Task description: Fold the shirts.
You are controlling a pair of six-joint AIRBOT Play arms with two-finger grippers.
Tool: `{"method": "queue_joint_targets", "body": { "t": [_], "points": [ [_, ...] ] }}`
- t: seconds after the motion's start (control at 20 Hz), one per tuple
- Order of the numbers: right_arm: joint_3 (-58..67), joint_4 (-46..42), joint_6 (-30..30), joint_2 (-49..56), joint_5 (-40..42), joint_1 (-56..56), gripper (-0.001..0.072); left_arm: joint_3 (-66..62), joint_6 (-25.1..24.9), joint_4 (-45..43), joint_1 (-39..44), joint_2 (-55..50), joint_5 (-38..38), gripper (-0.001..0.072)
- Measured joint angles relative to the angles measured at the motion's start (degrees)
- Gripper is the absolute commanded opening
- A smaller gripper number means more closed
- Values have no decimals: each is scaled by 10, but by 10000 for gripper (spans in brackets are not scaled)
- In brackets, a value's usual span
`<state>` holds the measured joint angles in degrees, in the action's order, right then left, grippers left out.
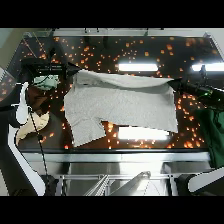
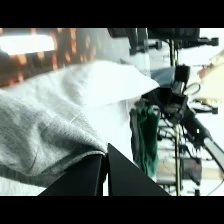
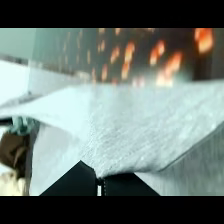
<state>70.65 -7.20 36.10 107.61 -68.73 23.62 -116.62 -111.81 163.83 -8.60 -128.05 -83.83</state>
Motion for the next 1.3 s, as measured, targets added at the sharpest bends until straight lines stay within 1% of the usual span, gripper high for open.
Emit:
{"method": "queue_joint_targets", "body": {
  "t": [0.1, 0.2, 0.4, 0.55, 0.65, 0.7, 0.75, 0.8, 0.85, 0.9, 0.95, 1.0, 1.15, 1.3],
  "points": [
    [1, -62, 37, 2, -16, 1, 17, 0, 20, -41, 0, 2, -23, 10],
    [2, -106, 63, 3, -24, 2, 17, 0, 48, -104, 0, 4, -40, 10],
    [2, -145, 88, 4, -32, 2, 18, 0, 99, -217, 4, 5, -67, 10],
    [2, -160, 109, 4, -35, 2, 19, 0, 121, -266, 6, 6, -79, 15],
    [2, -187, 130, 0, -36, 4, 32, 0, 129, -282, 7, 6, -84, 354],
    [3, -207, 144, -6, -36, 6, 160, 0, 131, -287, 7, 6, -89, 498],
    [5, -231, 159, -13, -36, 8, 261, 0, 133, -291, 7, 7, -95, 671],
    [7, -259, 173, -23, -38, 11, 263, 0, 133, -293, 6, 8, -101, 717],
    [11, -285, 187, -35, -43, 14, 283, 0, 135, -296, 6, 11, -110, 717],
    [16, -314, 202, -49, -51, 18, 406, 0, 135, -296, 5, 16, -116, 717],
    [20, -344, 215, -64, -60, 22, 495, 0, 135, -298, 3, 22, -124, 716],
    [24, -379, 232, -80, -70, 25, 525, 0, 136, -299, 0, 30, -132, 716],
    [15, -480, 284, -127, -105, 33, 523, 7, 137, -301, -14, 60, -158, 699],
    [-57, -529, 316, -180, -121, 36, 523, 56, 133, -304, -30, 104, -170, 698]
  ]
}}
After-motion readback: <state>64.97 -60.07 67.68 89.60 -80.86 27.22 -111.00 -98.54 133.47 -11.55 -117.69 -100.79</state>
